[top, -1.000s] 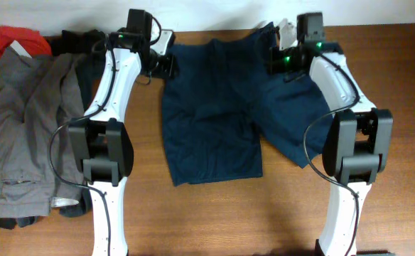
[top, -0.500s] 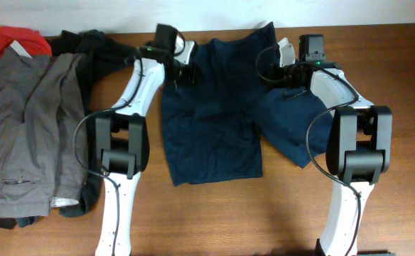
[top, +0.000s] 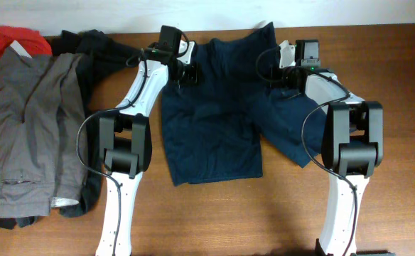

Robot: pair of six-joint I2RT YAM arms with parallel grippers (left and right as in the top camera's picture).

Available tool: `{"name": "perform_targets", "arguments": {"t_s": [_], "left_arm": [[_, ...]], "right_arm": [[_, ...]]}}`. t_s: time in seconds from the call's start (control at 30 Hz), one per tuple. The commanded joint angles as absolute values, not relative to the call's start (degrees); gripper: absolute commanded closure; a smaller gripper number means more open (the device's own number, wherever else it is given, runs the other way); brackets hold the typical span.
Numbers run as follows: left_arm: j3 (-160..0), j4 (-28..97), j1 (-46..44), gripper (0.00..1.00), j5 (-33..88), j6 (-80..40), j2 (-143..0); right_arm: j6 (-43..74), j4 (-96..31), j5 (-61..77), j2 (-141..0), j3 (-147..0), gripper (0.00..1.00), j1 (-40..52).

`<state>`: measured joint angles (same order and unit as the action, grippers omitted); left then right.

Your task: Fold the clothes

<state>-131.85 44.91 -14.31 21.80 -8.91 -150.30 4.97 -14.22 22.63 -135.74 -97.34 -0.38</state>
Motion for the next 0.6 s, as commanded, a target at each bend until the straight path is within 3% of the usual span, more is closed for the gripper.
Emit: {"name": "perform_targets", "arguments": {"t_s": [0.0,0.2,0.57], "left_arm": [[-131.3,45.5,-13.7,0.55,15.0,-9.6,-153.9],[-131.3,45.6,-13.7,0.55,13.1,-9.6,-154.0],[-131.3,45.7,-13.7,0.55,7.7,-9.6,-154.0]], "right_arm": [[8.8,-11.9,13.7,-139.0,-97.0,0.96,-1.3],[11.5,-6.7,7.0,-142.0,-97.0,0.96,-3.3],[12.6,-4.1,8.8,-146.8,-97.5,0.96,-10.9]]}}
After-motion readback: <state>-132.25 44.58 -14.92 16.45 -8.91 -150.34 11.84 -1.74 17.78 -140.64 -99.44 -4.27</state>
